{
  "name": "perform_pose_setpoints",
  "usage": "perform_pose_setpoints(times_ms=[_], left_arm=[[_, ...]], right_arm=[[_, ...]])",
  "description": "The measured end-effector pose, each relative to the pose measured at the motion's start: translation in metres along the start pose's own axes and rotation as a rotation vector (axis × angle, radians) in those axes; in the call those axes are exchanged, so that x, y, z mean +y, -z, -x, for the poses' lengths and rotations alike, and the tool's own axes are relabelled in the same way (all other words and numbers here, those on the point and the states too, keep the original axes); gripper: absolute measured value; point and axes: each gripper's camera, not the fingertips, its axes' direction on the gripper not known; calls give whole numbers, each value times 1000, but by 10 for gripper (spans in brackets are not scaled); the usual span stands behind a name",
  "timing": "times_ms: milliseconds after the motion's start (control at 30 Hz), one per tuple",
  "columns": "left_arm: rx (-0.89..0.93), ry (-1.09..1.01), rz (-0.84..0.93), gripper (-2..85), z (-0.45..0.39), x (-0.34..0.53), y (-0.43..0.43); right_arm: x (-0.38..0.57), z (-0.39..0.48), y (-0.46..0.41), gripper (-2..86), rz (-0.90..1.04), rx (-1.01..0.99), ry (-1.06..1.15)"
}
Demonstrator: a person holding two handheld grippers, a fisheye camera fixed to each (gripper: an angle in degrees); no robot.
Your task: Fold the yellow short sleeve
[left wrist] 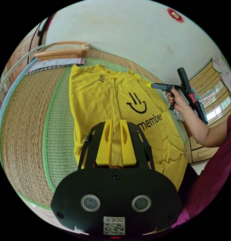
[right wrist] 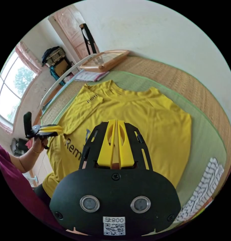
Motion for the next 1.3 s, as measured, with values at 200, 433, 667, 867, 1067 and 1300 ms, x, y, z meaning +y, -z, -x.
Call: perform_pose_setpoints(times_ms=[200,433,667,867,1067,1300], left_arm=[[-62,3,65,33,-29,-17,-6],[-65,41,56,14,-53,-35,11],[5,105,23,32,-75,-36,75],[24,211,32,43,-85,5,150],[97,395,-4,49,-84,74,243],[138,551,12,66,-91,159,316]], right_arm=[[94,2,-2,18,84,163,-39],[147,8,-56,11,182,206,-26],[186,2,-78,2,125,120,-95],[253,-7,-78,-1,98,33,-219],[340,4,-76,9,92,-20,-330],[442,25,-85,40,20,-154,-472]])
